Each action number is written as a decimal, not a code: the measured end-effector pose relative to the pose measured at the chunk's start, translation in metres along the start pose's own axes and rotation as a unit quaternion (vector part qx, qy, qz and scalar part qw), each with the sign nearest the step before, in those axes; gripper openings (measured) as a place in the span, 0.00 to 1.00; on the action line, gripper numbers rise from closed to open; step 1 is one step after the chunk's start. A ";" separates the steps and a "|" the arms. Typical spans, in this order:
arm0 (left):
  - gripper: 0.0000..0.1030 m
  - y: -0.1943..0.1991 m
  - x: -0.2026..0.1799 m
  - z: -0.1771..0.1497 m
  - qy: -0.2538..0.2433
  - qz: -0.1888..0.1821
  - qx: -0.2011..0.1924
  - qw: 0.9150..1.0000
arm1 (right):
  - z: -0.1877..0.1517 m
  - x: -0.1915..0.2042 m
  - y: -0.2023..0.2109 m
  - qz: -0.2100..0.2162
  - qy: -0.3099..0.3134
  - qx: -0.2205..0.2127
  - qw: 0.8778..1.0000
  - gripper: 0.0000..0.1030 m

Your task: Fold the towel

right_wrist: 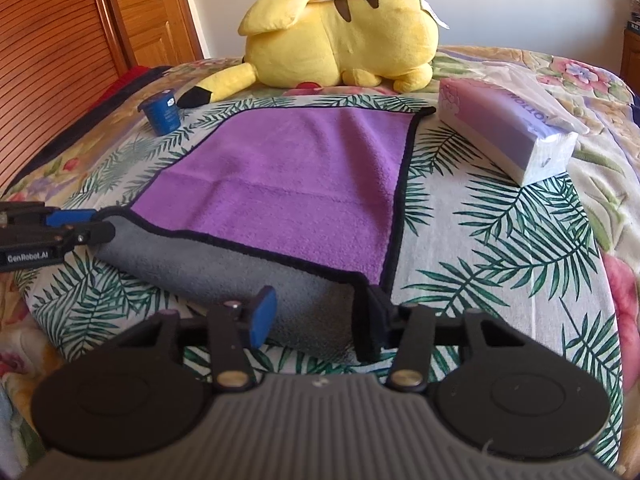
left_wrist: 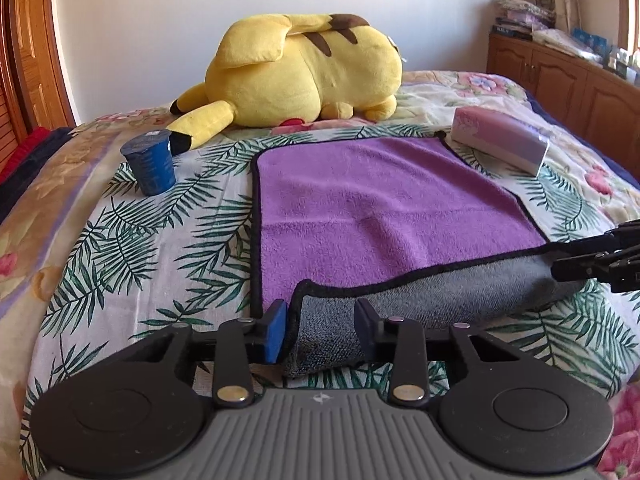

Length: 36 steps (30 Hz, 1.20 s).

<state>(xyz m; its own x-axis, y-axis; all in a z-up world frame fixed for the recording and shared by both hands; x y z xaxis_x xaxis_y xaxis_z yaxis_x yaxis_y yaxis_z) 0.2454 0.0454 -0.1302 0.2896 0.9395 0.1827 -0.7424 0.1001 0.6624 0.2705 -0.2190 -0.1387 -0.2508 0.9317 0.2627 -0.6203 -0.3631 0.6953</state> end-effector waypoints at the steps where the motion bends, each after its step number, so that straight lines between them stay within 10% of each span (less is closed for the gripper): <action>1: 0.16 -0.001 0.000 -0.001 0.001 0.000 0.002 1.000 | 0.000 -0.001 -0.001 -0.001 0.000 0.005 1.000 0.48; 14: 0.00 0.000 -0.002 -0.002 0.001 -0.013 0.000 1.000 | -0.003 -0.001 -0.002 0.000 0.010 0.017 1.000 0.11; 36: 0.00 0.033 0.000 0.024 0.001 -0.015 -0.072 0.997 | 0.014 -0.001 0.017 0.004 0.022 -0.054 0.998 0.04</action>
<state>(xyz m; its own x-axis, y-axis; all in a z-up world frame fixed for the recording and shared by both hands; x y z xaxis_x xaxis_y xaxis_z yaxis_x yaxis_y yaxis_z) 0.2351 0.0409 -0.0906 0.3122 0.9359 0.1631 -0.8123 0.1740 0.5567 0.2709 -0.2259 -0.1178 -0.2863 0.9283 0.2373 -0.6942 -0.3717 0.6164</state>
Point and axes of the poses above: each gripper's, at about its wrist camera, not at the fingertips, and y roughly against the way its jaws point, x to its left, z to its top, the point moved 5 cm from there along -y, roughly the way its jaws point, and after that the axes turned 10 degrees about -y, right-handed, at the moved point
